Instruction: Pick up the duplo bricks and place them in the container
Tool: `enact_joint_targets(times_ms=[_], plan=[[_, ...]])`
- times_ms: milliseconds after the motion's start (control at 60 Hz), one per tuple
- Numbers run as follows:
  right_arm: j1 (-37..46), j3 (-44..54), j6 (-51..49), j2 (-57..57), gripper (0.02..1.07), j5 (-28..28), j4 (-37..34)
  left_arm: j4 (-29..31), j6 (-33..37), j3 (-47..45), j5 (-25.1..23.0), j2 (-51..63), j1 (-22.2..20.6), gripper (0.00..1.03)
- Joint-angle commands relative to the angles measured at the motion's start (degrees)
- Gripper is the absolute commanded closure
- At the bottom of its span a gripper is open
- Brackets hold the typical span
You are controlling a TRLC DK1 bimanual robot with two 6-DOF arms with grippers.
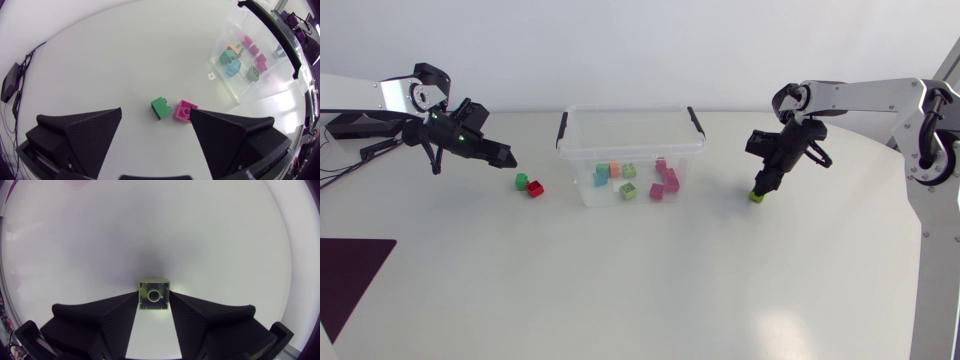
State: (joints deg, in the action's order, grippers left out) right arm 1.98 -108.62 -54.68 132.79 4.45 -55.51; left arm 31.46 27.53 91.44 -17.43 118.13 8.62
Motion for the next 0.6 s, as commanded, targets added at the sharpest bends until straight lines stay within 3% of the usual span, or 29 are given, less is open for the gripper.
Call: enact_joint_targets(times_ms=[0,583], plan=[[-0.04,1.13,-0.34,1.59,0.89,0.39,-1.45,-0.79,1.30,-2.41,0.56,1.32,0.08,0.09],[-5.67,14.93,5.10,-28.99,0.90,5.92,-0.83,-9.84,-4.68,-2.41,11.81,8.26,-5.63,0.12]])
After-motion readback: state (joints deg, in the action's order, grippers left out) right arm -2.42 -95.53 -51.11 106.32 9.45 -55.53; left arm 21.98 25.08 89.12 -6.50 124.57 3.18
